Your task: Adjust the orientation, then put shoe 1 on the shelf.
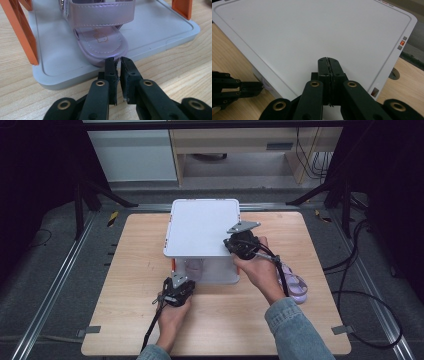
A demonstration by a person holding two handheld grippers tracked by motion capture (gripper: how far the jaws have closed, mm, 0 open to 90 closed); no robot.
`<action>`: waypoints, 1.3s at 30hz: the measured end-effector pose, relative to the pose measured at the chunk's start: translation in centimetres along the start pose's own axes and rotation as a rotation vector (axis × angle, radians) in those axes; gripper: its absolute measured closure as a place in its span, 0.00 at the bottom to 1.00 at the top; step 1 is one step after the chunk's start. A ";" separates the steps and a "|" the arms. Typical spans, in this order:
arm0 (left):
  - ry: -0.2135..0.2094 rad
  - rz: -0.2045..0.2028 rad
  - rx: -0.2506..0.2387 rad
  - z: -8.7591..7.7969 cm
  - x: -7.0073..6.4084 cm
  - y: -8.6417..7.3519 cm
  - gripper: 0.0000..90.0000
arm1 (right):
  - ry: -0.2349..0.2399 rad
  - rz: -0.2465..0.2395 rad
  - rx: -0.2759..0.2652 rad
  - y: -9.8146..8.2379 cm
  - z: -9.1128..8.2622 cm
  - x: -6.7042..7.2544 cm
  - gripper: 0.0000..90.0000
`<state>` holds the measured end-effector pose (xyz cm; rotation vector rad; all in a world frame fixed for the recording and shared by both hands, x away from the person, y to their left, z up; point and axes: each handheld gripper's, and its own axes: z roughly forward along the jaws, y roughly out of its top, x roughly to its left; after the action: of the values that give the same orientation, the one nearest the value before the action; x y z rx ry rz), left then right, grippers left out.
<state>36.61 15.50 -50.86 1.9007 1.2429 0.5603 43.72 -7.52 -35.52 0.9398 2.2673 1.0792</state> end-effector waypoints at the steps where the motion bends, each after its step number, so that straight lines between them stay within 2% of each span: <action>1: 0.002 0.002 0.001 0.0 0.0 0.0 0.92 | 0.000 0.001 -0.001 0.0 0.0 0.0 1.00; 4: 0.006 -0.009 -0.006 0.1 -0.1 0.2 0.91 | 0.000 0.004 -0.002 0.0 0.0 0.0 1.00; 13: 0.011 -0.005 -0.012 0.2 -0.1 0.2 0.88 | -0.004 0.006 -0.004 0.0 0.0 0.1 0.99; 14: 0.010 0.002 -0.010 0.1 -0.2 0.2 0.86 | -0.004 0.007 -0.004 0.0 0.0 0.0 0.96; 17: 0.006 0.011 -0.018 -0.4 -0.4 0.3 0.76 | -0.007 0.041 -0.014 0.0 -0.4 -0.6 0.76; 21: -0.005 0.048 -0.008 -1.3 -0.5 0.3 0.58 | -0.030 0.075 -0.050 -0.3 -2.1 -1.6 0.60; 25: -0.022 0.067 -0.008 -2.4 -0.2 0.3 0.44 | -0.064 0.111 -0.079 -1.7 -3.8 -2.8 0.48; 29: -0.014 0.078 -0.021 -3.6 0.9 0.3 0.36 | -0.075 0.140 -0.094 -3.2 -5.3 -3.9 0.44; 32: -0.004 0.072 -0.013 -4.6 2.2 0.1 0.32 | -0.082 0.151 -0.105 -4.4 -6.5 -4.8 0.46; 36: -0.007 0.054 -0.001 -6.0 3.8 -0.3 0.26 | -0.111 0.170 -0.124 -7.3 -8.6 -6.2 0.59; 39: 0.006 0.057 0.007 -7.1 4.8 -0.7 0.25 | -0.136 0.196 -0.103 -10.2 -9.6 -7.1 0.68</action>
<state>33.26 22.62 -47.44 1.9465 1.1986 0.5926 38.35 -22.20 -37.26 1.1742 2.0231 1.1648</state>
